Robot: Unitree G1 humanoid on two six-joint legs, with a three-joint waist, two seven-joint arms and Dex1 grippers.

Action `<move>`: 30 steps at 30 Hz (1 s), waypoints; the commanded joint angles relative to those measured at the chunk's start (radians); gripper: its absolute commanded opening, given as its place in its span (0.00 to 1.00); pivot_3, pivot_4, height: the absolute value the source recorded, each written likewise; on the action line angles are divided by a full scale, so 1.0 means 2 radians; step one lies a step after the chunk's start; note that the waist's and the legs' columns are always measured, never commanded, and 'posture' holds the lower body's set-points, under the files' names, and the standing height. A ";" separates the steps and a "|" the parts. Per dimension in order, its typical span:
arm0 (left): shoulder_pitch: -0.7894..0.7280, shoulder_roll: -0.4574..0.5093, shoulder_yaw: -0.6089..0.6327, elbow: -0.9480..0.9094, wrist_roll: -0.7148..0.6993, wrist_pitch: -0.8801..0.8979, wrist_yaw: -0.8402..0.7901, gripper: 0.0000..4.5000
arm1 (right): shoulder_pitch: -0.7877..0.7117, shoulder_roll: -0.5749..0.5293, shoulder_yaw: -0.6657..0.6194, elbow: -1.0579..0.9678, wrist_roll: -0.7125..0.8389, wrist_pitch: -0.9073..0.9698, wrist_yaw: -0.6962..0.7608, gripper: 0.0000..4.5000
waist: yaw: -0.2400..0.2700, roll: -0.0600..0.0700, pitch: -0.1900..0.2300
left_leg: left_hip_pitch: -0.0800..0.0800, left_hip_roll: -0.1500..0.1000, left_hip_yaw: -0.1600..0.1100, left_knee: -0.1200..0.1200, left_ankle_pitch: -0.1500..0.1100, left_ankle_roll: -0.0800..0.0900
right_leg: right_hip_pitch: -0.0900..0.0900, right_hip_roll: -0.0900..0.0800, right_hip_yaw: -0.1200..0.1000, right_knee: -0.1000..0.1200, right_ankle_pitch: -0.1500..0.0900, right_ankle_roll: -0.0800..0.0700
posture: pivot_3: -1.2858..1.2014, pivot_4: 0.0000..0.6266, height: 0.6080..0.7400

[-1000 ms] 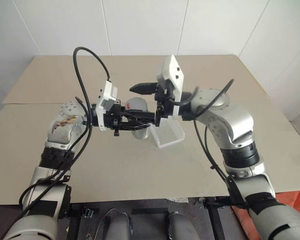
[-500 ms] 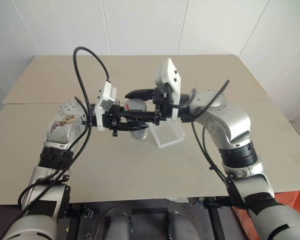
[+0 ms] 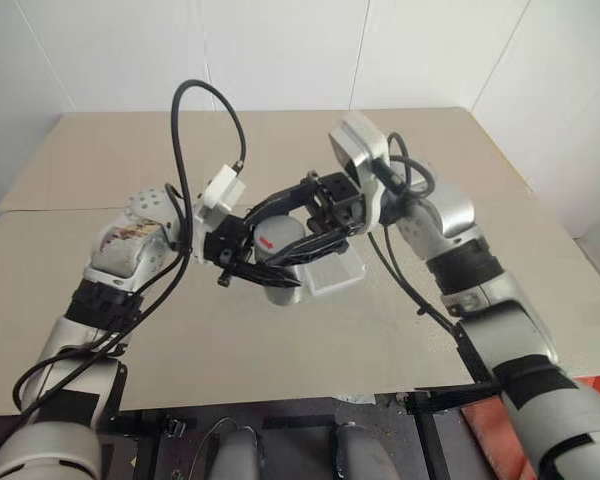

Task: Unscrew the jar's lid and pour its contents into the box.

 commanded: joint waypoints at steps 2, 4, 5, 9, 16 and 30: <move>0.007 0.015 0.033 -0.018 -0.026 0.000 -0.017 0.43 | -0.002 -0.017 -0.027 0.037 -0.020 -0.042 0.032 0.88 | 0.001 0.000 0.000 | 0.000 0.000 0.000 0.000 0.000 0.000 | 0.000 0.000 0.000 0.000 0.000 0.000 | 0.52 0.24 1.00; 0.013 0.016 0.042 -0.015 -0.016 0.002 -0.016 0.43 | 0.007 -0.022 -0.052 0.032 -0.035 -0.046 0.023 0.99 | 0.003 0.000 0.000 | 0.000 0.000 0.000 0.000 0.000 0.000 | 0.000 0.000 0.000 0.000 0.000 0.000 | 0.52 0.24 1.00; 0.016 0.017 0.047 -0.012 -0.010 0.000 -0.012 0.43 | 0.016 -0.029 -0.065 0.020 -0.040 -0.045 0.012 0.99 | 0.004 0.000 0.000 | 0.000 0.000 0.000 0.000 0.000 0.000 | 0.000 0.000 0.000 0.000 0.000 0.000 | 0.52 0.24 1.00; 0.026 0.015 0.062 0.002 0.014 -0.007 0.014 0.43 | 0.060 -0.051 -0.106 -0.054 -0.061 -0.024 -0.053 0.99 | 0.009 0.000 0.000 | 0.000 0.000 0.000 0.000 0.000 0.000 | 0.000 0.000 0.000 0.000 0.000 0.000 | 0.52 0.24 1.00; 0.037 -0.003 0.072 0.021 0.059 -0.019 0.070 0.43 | 0.159 -0.063 -0.130 -0.294 -0.078 0.114 -0.268 0.99 | 0.009 0.000 0.000 | 0.000 0.000 0.000 0.000 0.000 0.000 | 0.000 0.000 0.000 0.000 0.000 0.000 | 0.52 0.24 1.00; 0.026 -0.029 0.075 0.024 0.076 -0.018 0.068 0.43 | 0.114 0.026 -0.070 -0.315 -0.147 0.216 -0.404 0.99 | 0.011 0.000 0.000 | -0.001 0.000 0.000 0.000 0.000 0.000 | 0.000 0.000 0.000 0.000 0.000 0.000 | 0.52 0.24 1.00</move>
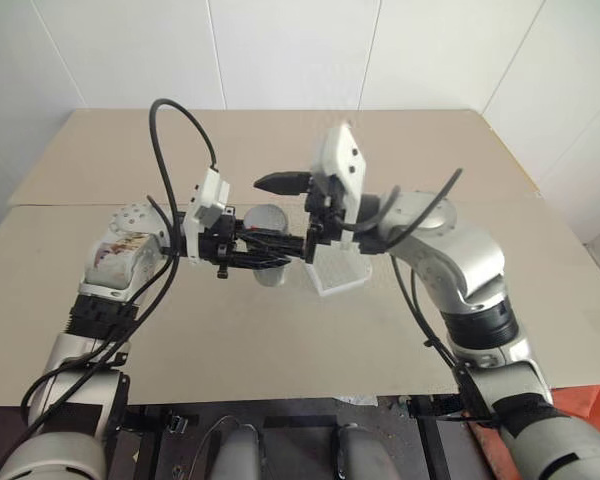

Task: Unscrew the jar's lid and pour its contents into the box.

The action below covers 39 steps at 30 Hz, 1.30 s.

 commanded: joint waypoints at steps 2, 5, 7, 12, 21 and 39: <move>-0.009 0.001 0.016 -0.010 -0.003 -0.004 -0.003 0.43 | -0.021 0.013 0.001 0.012 -0.019 0.002 -0.012 0.99 | -0.001 0.000 0.000 | 0.000 0.000 0.000 0.000 0.000 0.000 | 0.000 0.000 0.000 0.000 0.000 0.000 | 0.52 0.24 1.00; -0.007 0.003 0.019 -0.012 -0.004 -0.004 -0.003 0.43 | -0.022 0.013 -0.002 0.025 -0.028 -0.004 -0.009 0.99 | -0.001 0.000 0.000 | 0.000 0.000 0.000 0.000 0.000 0.000 | 0.000 0.000 0.000 0.000 0.000 0.000 | 0.52 0.24 1.00; -0.004 0.006 0.022 -0.015 -0.005 -0.004 -0.002 0.43 | -0.020 0.008 -0.008 0.028 -0.028 -0.005 -0.005 0.99 | -0.001 0.000 0.000 | 0.000 0.000 0.000 0.000 0.000 0.000 | 0.000 0.000 0.000 0.000 0.000 0.000 | 0.52 0.24 1.00; 0.010 0.019 0.031 -0.027 -0.013 0.001 -0.006 0.43 | -0.009 -0.014 -0.028 0.027 -0.025 -0.012 0.010 0.99 | -0.001 0.000 0.000 | 0.000 0.000 0.000 0.000 0.000 0.000 | 0.000 0.000 0.000 0.000 0.000 0.000 | 0.52 0.24 1.00; 0.025 0.030 0.045 -0.043 -0.018 0.009 -0.011 0.43 | 0.009 -0.061 -0.061 0.030 -0.012 -0.021 0.026 0.99 | -0.001 0.000 0.000 | 0.000 0.000 0.000 0.000 0.000 0.000 | 0.000 0.000 0.000 0.000 0.000 0.000 | 0.52 0.24 1.00; 0.014 0.004 0.038 -0.021 0.003 0.003 -0.002 0.43 | 0.043 -0.077 -0.078 -0.062 0.033 0.000 0.042 0.99 | -0.002 0.000 0.000 | 0.000 0.000 0.000 0.000 0.000 0.000 | 0.000 0.000 0.000 -0.001 0.000 0.000 | 0.52 0.24 1.00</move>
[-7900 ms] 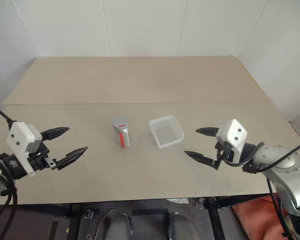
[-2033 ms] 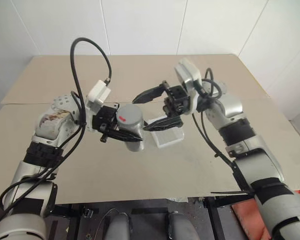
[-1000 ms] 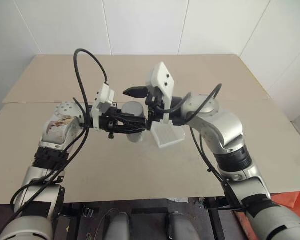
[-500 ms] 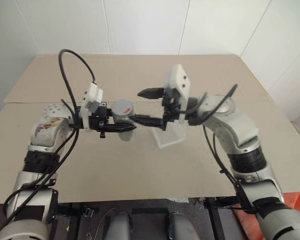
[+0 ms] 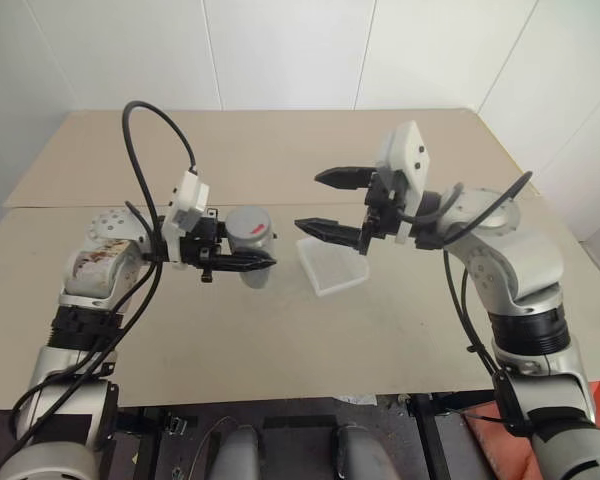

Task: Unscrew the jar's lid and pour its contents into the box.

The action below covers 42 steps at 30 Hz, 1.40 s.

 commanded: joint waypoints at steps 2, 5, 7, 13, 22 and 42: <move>-0.024 -0.010 -0.002 0.007 0.005 -0.008 0.004 0.43 | -0.009 0.021 -0.001 -0.038 0.019 0.010 -0.013 0.99 | 0.001 0.000 0.000 | 0.000 0.000 0.000 0.000 0.000 0.000 | 0.000 0.000 0.000 0.000 0.000 0.000 | 0.52 0.24 1.00; -0.032 -0.019 -0.005 0.014 0.008 -0.011 0.006 0.43 | -0.023 0.047 0.018 -0.038 0.013 0.017 -0.029 0.99 | 0.000 0.000 0.000 | 0.000 0.000 0.000 0.000 0.000 0.000 | 0.000 0.000 0.000 0.000 0.000 0.000 | 0.52 0.24 1.00; -0.035 -0.023 -0.006 0.017 0.010 -0.013 0.005 0.43 | -0.030 0.060 0.030 -0.033 0.006 0.015 -0.033 0.99 | -0.001 0.000 0.000 | 0.000 0.000 0.000 0.000 0.000 0.000 | 0.000 0.000 0.000 0.000 0.000 0.000 | 0.52 0.24 1.00; -0.034 -0.026 -0.007 0.014 0.011 -0.015 0.004 0.43 | -0.055 0.089 0.051 0.000 -0.017 0.007 -0.046 0.99 | 0.000 0.000 0.000 | 0.000 0.000 0.000 0.000 0.000 0.000 | 0.000 0.000 0.000 0.001 0.000 0.000 | 0.52 0.24 1.00; -0.029 -0.020 0.000 0.005 0.006 -0.012 0.005 0.43 | -0.071 0.096 0.053 0.048 -0.042 -0.002 -0.037 0.99 | 0.000 0.000 0.000 | 0.000 0.000 0.000 0.000 0.000 0.000 | 0.000 0.000 0.000 0.001 0.000 0.000 | 0.52 0.24 1.00; -0.004 0.012 0.010 -0.021 -0.007 -0.005 -0.006 0.43 | -0.030 0.017 -0.005 0.041 -0.030 0.001 -0.024 0.99 | 0.001 0.000 0.000 | 0.000 0.000 0.000 0.000 0.000 0.000 | 0.000 0.000 0.000 0.000 0.000 0.000 | 0.52 0.24 1.00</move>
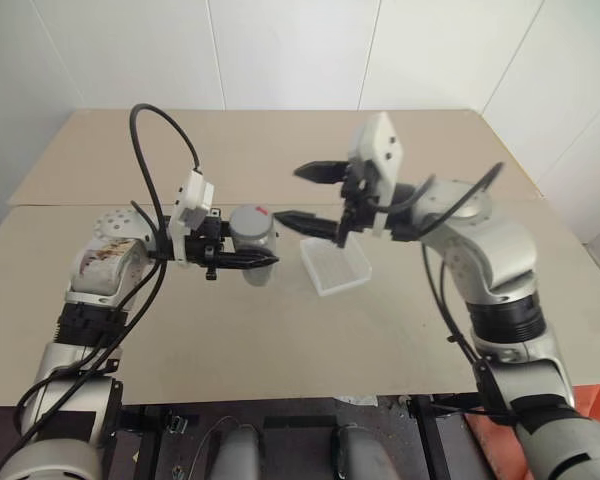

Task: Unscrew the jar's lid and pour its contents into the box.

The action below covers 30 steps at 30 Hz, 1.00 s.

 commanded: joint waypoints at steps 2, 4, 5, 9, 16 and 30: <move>0.001 0.010 0.014 -0.024 -0.012 -0.001 -0.005 0.43 | 0.006 -0.010 -0.021 -0.014 0.001 -0.005 -0.004 0.99 | -0.002 0.000 0.000 | 0.000 0.000 0.000 0.000 0.000 0.000 | 0.000 0.000 0.000 0.000 0.000 0.000 | 0.52 0.24 1.00; 0.000 0.011 0.015 -0.023 -0.013 -0.001 -0.005 0.43 | 0.008 -0.012 -0.022 -0.017 0.002 -0.005 -0.005 0.99 | -0.002 0.000 0.000 | 0.000 0.000 0.000 0.000 0.000 0.000 | 0.000 0.000 0.000 0.000 0.000 0.000 | 0.52 0.24 1.00; -0.001 0.011 0.014 -0.022 -0.013 -0.001 -0.005 0.43 | 0.009 -0.013 -0.023 -0.019 0.003 -0.005 -0.005 0.99 | -0.002 0.000 0.000 | 0.000 0.000 0.000 0.000 0.000 0.000 | 0.000 0.000 0.000 0.000 0.000 0.000 | 0.52 0.24 1.00; -0.011 0.003 0.009 -0.008 -0.008 0.000 0.001 0.43 | 0.009 -0.012 -0.027 -0.046 0.018 0.001 -0.004 0.99 | -0.001 0.000 0.000 | 0.000 0.000 0.000 0.000 0.000 0.000 | 0.000 0.000 0.000 0.000 0.000 0.000 | 0.52 0.24 1.00; -0.021 -0.016 0.000 0.007 -0.002 -0.003 0.005 0.43 | 0.005 0.012 -0.012 -0.094 0.043 0.023 -0.015 0.99 | -0.001 0.000 0.000 | 0.000 0.000 0.000 0.000 0.000 0.000 | 0.000 0.000 0.000 0.000 0.000 0.000 | 0.52 0.24 1.00; -0.024 -0.025 -0.004 0.004 0.003 -0.007 0.004 0.43 | -0.033 0.089 0.044 -0.040 0.008 0.007 -0.026 0.99 | -0.001 0.000 0.000 | 0.000 0.000 0.000 0.000 0.000 0.000 | 0.000 0.000 0.000 0.001 0.000 0.000 | 0.52 0.24 1.00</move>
